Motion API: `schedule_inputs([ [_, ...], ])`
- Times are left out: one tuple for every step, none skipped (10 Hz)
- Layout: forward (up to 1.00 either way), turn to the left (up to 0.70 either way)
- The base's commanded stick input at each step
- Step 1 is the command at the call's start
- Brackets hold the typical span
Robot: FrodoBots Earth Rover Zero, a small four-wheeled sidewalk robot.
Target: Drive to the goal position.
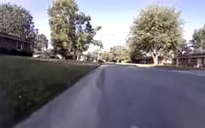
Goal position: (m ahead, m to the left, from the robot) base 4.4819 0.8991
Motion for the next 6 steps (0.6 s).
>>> schedule_inputs([
  [1.00,0.00],
  [1.00,0.00],
  [1.00,0.00],
  [1.00,0.00],
  [1.00,0.00],
  [1.00,0.00],
])
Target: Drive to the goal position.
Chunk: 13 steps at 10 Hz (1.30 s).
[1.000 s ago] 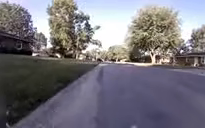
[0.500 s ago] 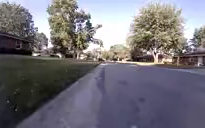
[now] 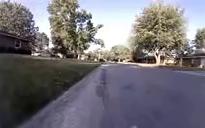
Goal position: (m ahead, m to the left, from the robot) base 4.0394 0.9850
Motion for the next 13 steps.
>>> schedule_inputs([
  [1.00,0.00],
  [1.00,0.00],
  [1.00,0.00],
  [1.00,0.00],
  [1.00,0.00],
  [1.00,0.00],
  [1.00,0.00],
  [1.00,0.00],
  [1.00,0.00],
  [1.00,0.00],
  [1.00,0.00],
  [1.00,0.00],
  [1.00,0.00],
])
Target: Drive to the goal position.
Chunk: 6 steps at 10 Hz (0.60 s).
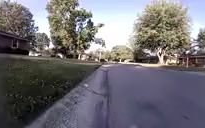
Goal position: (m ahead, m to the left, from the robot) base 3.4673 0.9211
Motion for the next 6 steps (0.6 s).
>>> schedule_inputs([
  [1.00,0.00],
  [1.00,0.00],
  [1.00,0.00],
  [1.00,0.00],
  [1.00,0.00],
  [1.00,0.00],
])
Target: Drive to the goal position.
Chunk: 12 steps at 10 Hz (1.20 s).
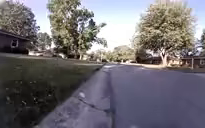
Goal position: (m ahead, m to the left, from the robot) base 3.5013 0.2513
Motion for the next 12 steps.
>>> schedule_inputs([
  [1.00,0.00],
  [1.00,0.00],
  [1.00,0.00],
  [1.00,0.00],
  [1.00,0.00],
  [1.00,0.00],
  [1.00,-0.10],
  [1.00,-0.33],
  [1.00,-0.35],
  [1.00,-0.35],
  [1.00,-0.35],
  [1.00,-0.35],
])
